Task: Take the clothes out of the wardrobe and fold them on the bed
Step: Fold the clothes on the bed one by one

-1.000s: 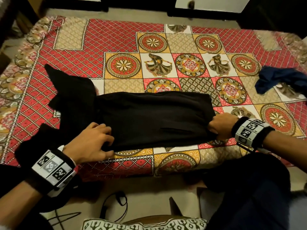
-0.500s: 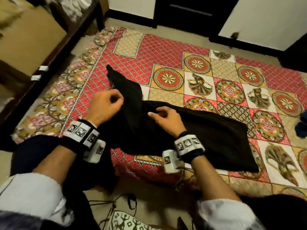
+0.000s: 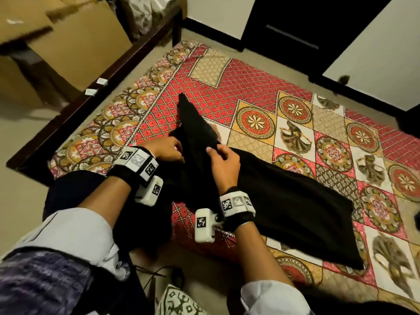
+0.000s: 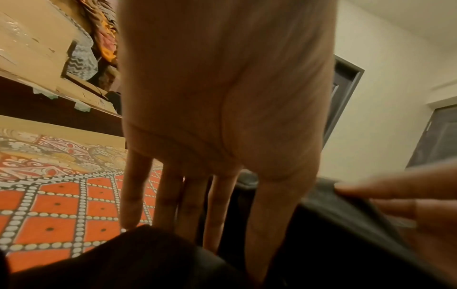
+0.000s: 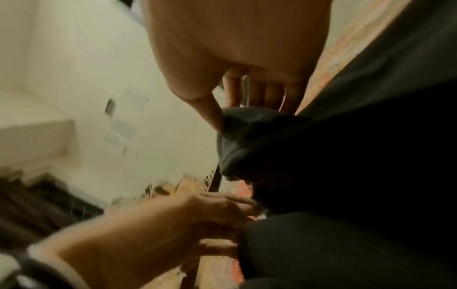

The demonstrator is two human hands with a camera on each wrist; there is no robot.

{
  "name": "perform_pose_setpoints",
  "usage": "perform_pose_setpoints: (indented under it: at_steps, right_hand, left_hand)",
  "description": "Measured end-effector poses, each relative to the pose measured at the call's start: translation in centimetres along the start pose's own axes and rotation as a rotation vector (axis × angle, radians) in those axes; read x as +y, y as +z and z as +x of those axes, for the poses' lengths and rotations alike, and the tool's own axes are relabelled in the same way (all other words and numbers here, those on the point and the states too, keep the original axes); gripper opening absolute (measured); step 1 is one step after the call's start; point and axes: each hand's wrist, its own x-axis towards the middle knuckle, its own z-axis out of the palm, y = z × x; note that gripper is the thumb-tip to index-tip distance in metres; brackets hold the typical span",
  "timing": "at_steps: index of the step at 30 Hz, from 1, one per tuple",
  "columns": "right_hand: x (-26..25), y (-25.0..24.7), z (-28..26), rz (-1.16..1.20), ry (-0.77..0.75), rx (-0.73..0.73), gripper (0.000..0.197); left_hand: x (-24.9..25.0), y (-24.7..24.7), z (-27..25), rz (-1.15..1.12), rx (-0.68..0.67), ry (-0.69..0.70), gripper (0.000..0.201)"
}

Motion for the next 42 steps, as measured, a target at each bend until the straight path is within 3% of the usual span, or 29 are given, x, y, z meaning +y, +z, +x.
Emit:
perform_pose_setpoints:
  at_steps: [2,4,6,8,9,10,12,14,15,17,20,22,25,27,29,33,36,37,39,42]
  right_hand:
    - [-1.9,-0.3,-1.1,0.483,0.160,-0.159,0.012]
    - [-3.1,-0.4,-3.0,0.708,0.238,-0.282,0.039]
    - [-3.1,0.0,-4.9,0.638,0.179,-0.417,0.046]
    - [-1.9,1.2,-6.4,0.371,0.090,-0.532,0.017]
    - [-1.3,1.6,-7.3,0.241,0.049,-0.561,0.006]
    - [-0.3,1.9,-8.1,0.142,0.024,-0.593,0.014]
    - [1.0,2.0,-9.6,0.060,0.002,-0.634,0.019]
    - [2.3,2.0,-10.3,0.033,-0.006,-0.681,0.019]
    - [2.7,1.8,-10.5,0.018,-0.010,-0.687,0.019]
    - [3.1,1.3,-10.7,0.005,-0.023,-0.659,0.016]
    - [3.0,0.3,-10.5,0.094,-0.023,-0.475,0.019]
    - [2.3,-0.6,-9.6,0.235,0.090,-0.376,0.028]
    - [0.7,-1.9,-8.3,0.392,0.195,-0.367,0.044]
    - [0.1,-2.3,-7.9,0.402,0.181,-0.418,0.066]
    - [-0.4,-2.0,-7.8,0.343,0.146,-0.475,0.074]
    - [-1.2,-0.7,-6.3,0.190,0.103,-0.412,0.052]
    - [-1.9,-0.2,-4.7,0.114,0.072,-0.404,0.048]
    - [-2.0,-0.1,-4.4,0.107,0.063,-0.412,0.047]
    - [-2.5,-0.1,-4.3,0.162,0.067,-0.422,0.039]
    - [-2.1,-0.7,-4.8,0.340,0.130,-0.470,0.046]
  left_hand:
    - [-0.3,-0.2,-0.4,0.035,-0.074,0.008,0.027]
    - [-1.1,-1.1,-0.8,-0.007,-0.031,-0.016,0.020]
    - [-1.9,-2.4,-0.8,-0.165,0.137,-0.067,0.020]
    - [-1.7,-3.2,-0.9,-0.520,0.260,-0.116,0.025]
    - [-1.1,-3.3,-1.3,-0.715,0.240,-0.154,0.031]
    - [-0.5,-3.2,-1.6,-0.818,0.172,-0.187,0.040]
    - [0.3,-2.0,-1.6,-0.649,0.071,-0.174,0.061]
    - [0.5,-0.3,-1.4,-0.200,0.078,-0.162,0.079]
    - [0.6,0.4,-1.2,-0.015,0.124,-0.157,0.079]
    - [0.8,0.6,-1.2,0.059,0.220,-0.137,0.058]
    - [1.6,-1.0,-2.5,-0.036,0.422,-0.028,0.035]
    - [2.1,-1.9,-3.9,-0.180,0.499,0.097,0.018]
    - [3.3,-1.4,-6.2,-0.370,0.525,0.264,0.016]
    - [3.8,-0.7,-6.4,-0.323,0.578,0.302,0.021]
    - [3.8,-0.6,-5.8,-0.266,0.630,0.264,0.023]
    - [3.3,-1.5,-4.8,-0.309,0.750,0.052,0.026]
    - [2.5,-2.3,-4.7,-0.422,0.826,-0.004,0.025]
    - [2.4,-2.6,-4.9,-0.531,0.785,0.056,0.024]
    - [2.7,-3.0,-5.6,-0.737,0.476,0.236,0.016]
    - [3.6,-1.9,-5.9,-0.452,-0.036,0.405,0.007]
